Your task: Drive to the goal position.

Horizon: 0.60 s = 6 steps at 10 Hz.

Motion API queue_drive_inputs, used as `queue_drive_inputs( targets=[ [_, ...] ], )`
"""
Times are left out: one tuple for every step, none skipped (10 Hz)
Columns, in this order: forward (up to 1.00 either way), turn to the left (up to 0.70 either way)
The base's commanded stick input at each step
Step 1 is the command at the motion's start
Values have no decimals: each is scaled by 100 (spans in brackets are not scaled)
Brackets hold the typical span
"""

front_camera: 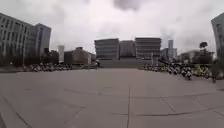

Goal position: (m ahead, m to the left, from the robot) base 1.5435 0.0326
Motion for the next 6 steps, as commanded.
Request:
queue_drive_inputs(
  targets=[
    [60, 1],
    [60, 1],
    [60, 1],
    [60, 1],
    [60, 1],
    [60, 1]
  ],
)
